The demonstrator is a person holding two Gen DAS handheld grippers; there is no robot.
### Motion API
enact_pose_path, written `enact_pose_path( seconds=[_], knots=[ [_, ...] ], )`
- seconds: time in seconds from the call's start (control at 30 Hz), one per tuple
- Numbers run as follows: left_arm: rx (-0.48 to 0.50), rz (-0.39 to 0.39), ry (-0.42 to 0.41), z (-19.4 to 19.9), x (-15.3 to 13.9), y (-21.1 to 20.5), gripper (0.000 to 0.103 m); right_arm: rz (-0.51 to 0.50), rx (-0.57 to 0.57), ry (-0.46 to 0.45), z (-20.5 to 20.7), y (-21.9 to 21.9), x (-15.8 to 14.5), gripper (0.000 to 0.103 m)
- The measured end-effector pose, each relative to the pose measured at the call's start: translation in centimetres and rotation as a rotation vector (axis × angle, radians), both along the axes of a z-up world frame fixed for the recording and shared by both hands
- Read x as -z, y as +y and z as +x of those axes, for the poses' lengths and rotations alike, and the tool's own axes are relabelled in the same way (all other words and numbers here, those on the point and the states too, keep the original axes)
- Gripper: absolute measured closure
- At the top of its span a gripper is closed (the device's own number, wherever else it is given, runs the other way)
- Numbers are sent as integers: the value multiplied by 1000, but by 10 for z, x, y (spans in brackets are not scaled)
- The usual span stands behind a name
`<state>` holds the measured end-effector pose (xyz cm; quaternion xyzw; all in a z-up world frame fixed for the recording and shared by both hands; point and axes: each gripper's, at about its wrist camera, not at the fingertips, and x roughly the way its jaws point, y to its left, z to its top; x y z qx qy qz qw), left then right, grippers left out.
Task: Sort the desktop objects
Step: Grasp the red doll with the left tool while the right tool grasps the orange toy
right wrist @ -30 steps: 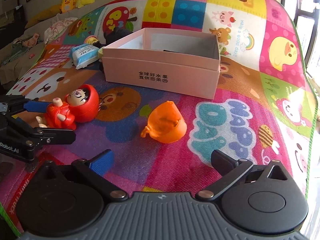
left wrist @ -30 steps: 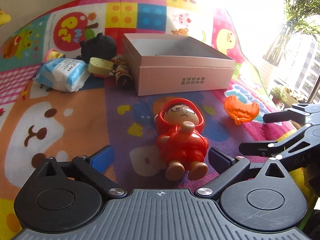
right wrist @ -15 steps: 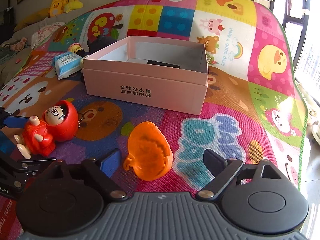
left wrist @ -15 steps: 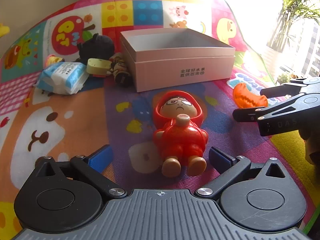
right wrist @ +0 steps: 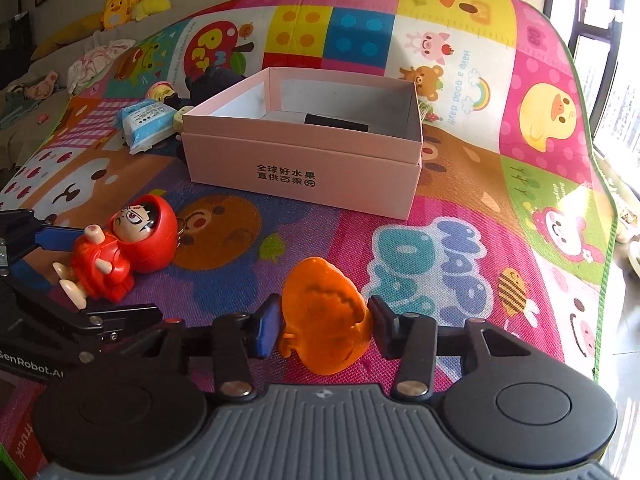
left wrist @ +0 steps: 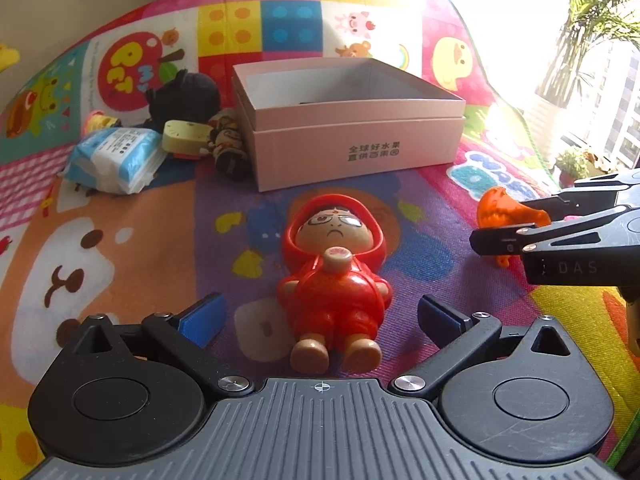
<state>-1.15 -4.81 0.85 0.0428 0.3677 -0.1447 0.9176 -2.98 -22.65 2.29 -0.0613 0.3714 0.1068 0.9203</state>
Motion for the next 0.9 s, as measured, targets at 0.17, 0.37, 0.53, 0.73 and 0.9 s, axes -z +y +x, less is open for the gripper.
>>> enact_pose_path(
  seconds=[0.17, 0.37, 0.53, 0.73, 0.9],
  knots=[
    [18, 43, -17, 5, -1, -17, 19, -8, -2, 3, -10, -2, 1, 56],
    [-9, 55, -23, 9, -5, -15, 44, 1, -6, 12, -16, -1, -1, 56],
    [11, 68, -32, -2, -9, -13, 46, -7, -16, -4, -26, 0, -8, 56],
    [37, 68, -62, -23, -19, -11, 46, 17, -25, -9, -37, -1, -20, 56],
    [62, 52, -105, -39, -32, -10, 46, 73, -52, 27, -41, -4, -29, 57]
  ],
)
